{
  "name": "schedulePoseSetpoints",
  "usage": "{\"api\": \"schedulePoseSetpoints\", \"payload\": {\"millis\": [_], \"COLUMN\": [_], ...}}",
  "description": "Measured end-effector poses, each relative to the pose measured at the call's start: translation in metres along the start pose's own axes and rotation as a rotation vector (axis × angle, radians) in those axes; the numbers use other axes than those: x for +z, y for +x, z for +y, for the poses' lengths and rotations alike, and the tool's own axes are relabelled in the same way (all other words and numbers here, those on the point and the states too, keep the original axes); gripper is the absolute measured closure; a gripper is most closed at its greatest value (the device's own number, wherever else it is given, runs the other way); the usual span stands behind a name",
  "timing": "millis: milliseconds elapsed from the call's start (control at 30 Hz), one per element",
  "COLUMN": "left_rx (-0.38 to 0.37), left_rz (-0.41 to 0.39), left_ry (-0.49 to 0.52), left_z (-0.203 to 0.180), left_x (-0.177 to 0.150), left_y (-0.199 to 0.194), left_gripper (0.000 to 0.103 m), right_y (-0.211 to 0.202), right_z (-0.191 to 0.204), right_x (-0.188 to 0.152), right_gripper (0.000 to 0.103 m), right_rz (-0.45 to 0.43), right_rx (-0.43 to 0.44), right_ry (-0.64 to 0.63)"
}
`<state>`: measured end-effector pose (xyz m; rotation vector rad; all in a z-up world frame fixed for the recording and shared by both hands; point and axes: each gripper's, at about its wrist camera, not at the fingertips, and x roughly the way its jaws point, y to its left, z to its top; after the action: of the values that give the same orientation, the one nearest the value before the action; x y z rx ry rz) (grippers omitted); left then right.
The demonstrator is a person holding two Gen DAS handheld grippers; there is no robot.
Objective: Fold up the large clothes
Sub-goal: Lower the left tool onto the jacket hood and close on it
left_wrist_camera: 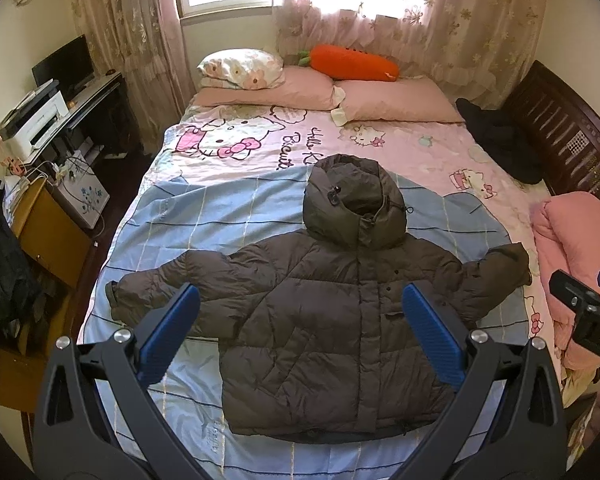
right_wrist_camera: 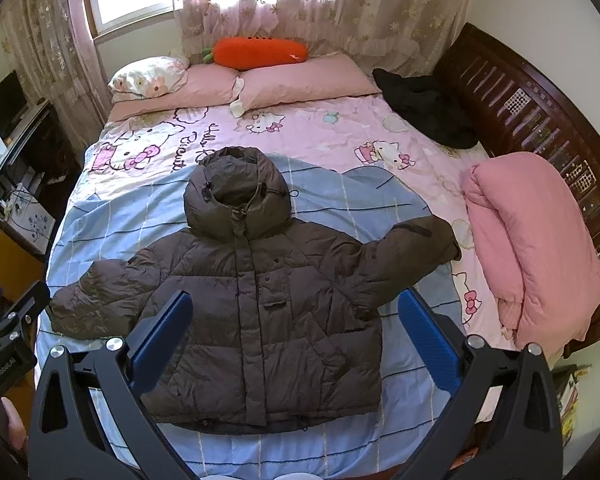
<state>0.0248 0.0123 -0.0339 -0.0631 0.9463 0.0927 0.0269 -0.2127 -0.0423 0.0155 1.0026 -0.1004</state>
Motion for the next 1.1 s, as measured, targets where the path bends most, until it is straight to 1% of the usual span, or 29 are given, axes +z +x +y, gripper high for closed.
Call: {"api": "schedulePoseSetpoints", "payload": {"millis": [100, 133, 167, 233, 267, 300, 367, 400, 467, 500, 533, 567, 600, 633, 667, 733, 800, 867, 900, 933, 967, 1033, 1100], "left_rx": [0.001, 0.006, 0.007, 0.007, 0.007, 0.027, 0.066, 0.042, 0.021, 0.000, -0.028, -0.064, -0.080, -0.073, -0.066, -0.090, -0.098, -0.057, -0.051, -0.061, -0.062, -0.055, -0.036], "left_rz": [0.003, -0.004, -0.010, -0.025, -0.024, -0.020, -0.019, -0.005, 0.036, 0.065, 0.076, 0.083, 0.076, 0.070, 0.074, 0.153, 0.238, 0.264, 0.279, 0.301, 0.323, 0.375, 0.404], "left_ry": [-0.005, -0.006, -0.006, -0.013, -0.019, -0.027, -0.036, -0.033, -0.036, -0.039, -0.036, -0.029, -0.012, 0.006, 0.017, 0.028, 0.014, -0.002, -0.023, -0.045, -0.064, -0.111, -0.127], "left_z": [0.000, 0.001, 0.001, 0.003, 0.004, 0.006, 0.007, 0.008, 0.010, 0.011, 0.011, 0.009, 0.008, 0.006, 0.006, 0.001, -0.003, -0.005, -0.007, -0.008, -0.007, -0.009, -0.015], "left_x": [0.004, 0.005, 0.007, 0.010, 0.012, 0.014, 0.017, 0.019, 0.023, 0.026, 0.027, 0.029, 0.030, 0.035, 0.039, 0.067, 0.101, 0.130, 0.150, 0.163, 0.173, 0.192, 0.202], "left_y": [0.004, 0.006, 0.007, 0.011, 0.015, 0.020, 0.030, 0.039, 0.057, 0.073, 0.085, 0.104, 0.125, 0.144, 0.160, 0.222, 0.285, 0.339, 0.375, 0.403, 0.425, 0.477, 0.520], "left_gripper": [0.002, 0.002, 0.002, 0.002, 0.002, 0.002, 0.002, 0.002, 0.002, 0.002, 0.002, 0.002, 0.002, 0.002, 0.002, 0.002, 0.002, 0.002, 0.002, 0.002, 0.002, 0.002, 0.004], "right_y": [0.006, 0.006, 0.004, 0.003, 0.007, 0.013, 0.026, 0.032, 0.046, 0.055, 0.067, 0.079, 0.089, 0.101, 0.117, 0.141, 0.163, 0.174, 0.180, 0.183, 0.190, 0.198, 0.212], "right_z": [0.001, 0.001, 0.001, 0.001, 0.002, 0.003, 0.005, 0.005, 0.006, 0.006, 0.006, 0.005, 0.001, -0.002, -0.005, -0.009, -0.015, -0.017, -0.022, -0.026, -0.033, -0.040, -0.050], "right_x": [0.004, 0.006, 0.006, 0.007, 0.009, 0.012, 0.016, 0.018, 0.023, 0.025, 0.029, 0.032, 0.035, 0.038, 0.040, 0.042, 0.037, 0.028, 0.022, 0.017, 0.009, -0.002, -0.015], "right_gripper": [0.001, 0.001, 0.001, 0.001, 0.001, 0.001, 0.001, 0.001, 0.001, 0.001, 0.001, 0.001, 0.001, 0.001, 0.001, 0.001, 0.001, 0.001, 0.001, 0.001, 0.001, 0.001, 0.001], "right_rz": [0.001, -0.011, -0.040, -0.074, -0.069, -0.049, -0.029, -0.036, -0.062, -0.070, -0.063, -0.042, -0.022, 0.011, 0.062, 0.149, 0.211, 0.243, 0.266, 0.285, 0.322, 0.360, 0.401], "right_rx": [-0.016, -0.025, -0.041, -0.091, -0.125, -0.146, -0.160, -0.171, -0.228, -0.251, -0.265, -0.251, -0.234, -0.217, -0.196, -0.178, -0.205, -0.237, -0.237, -0.229, -0.202, -0.176, -0.178], "right_ry": [0.004, 0.009, 0.021, 0.061, 0.077, 0.076, 0.052, 0.032, -0.025, -0.057, -0.094, -0.117, -0.123, -0.122, -0.108, -0.082, -0.061, -0.057, -0.048, -0.039, -0.023, -0.007, 0.010]}}
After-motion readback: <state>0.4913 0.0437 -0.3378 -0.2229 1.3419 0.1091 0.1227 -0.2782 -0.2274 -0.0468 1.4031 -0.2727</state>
